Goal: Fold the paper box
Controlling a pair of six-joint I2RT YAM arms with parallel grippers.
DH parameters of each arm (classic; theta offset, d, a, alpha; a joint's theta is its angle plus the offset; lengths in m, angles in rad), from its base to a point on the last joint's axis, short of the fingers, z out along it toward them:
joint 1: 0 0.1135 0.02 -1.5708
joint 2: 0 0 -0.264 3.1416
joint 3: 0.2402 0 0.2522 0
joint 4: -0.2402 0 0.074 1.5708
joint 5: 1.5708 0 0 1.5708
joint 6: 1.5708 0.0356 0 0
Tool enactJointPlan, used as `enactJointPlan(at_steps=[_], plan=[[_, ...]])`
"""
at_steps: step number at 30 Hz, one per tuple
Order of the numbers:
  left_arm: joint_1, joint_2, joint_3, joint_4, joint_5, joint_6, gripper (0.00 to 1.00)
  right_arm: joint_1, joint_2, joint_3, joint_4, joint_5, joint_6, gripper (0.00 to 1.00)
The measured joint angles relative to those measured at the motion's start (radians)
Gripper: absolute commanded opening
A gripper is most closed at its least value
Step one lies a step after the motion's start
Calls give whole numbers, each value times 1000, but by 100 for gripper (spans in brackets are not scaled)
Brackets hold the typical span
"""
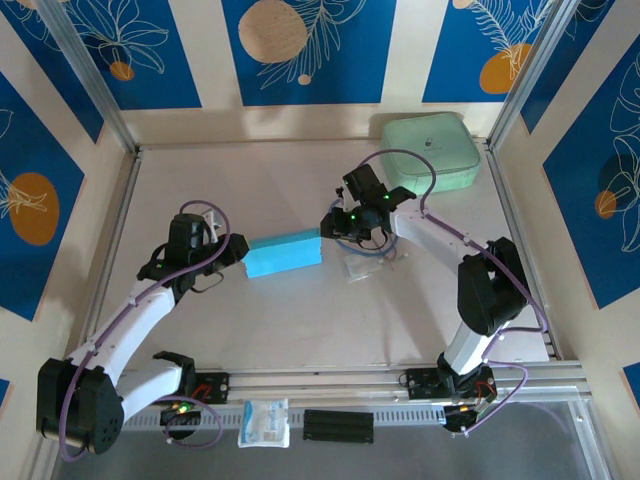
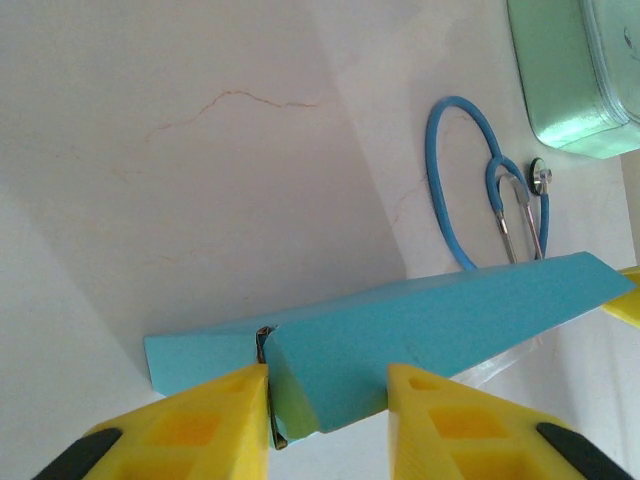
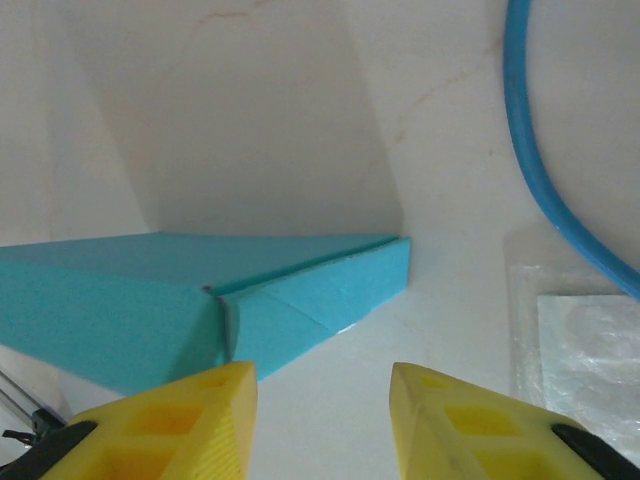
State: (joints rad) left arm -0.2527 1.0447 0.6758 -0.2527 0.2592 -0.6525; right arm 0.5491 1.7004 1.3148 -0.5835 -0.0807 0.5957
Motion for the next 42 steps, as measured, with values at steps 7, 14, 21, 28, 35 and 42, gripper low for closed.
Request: enactJointPlan(at_steps=[7,14,21,28,35,42], plan=[[0,2,0,2,0,6,32,0,4,-21,3,-2,16,44],[0,6,2,3,0,6,32,-2,-69,16,30,-46,51,56],[0,6,4,2,0,7,32,-2,-40,46,68,-93,64,55],[0,6,4,2,2,7,32,-2,30,25,87,-104,77,37],[0,11,4,2,3,19,43,-8,24,-31,184,-108,95,32],[0,-31,4,-61,-25,26,56,-13,24,-38,207,-106,97,31]])
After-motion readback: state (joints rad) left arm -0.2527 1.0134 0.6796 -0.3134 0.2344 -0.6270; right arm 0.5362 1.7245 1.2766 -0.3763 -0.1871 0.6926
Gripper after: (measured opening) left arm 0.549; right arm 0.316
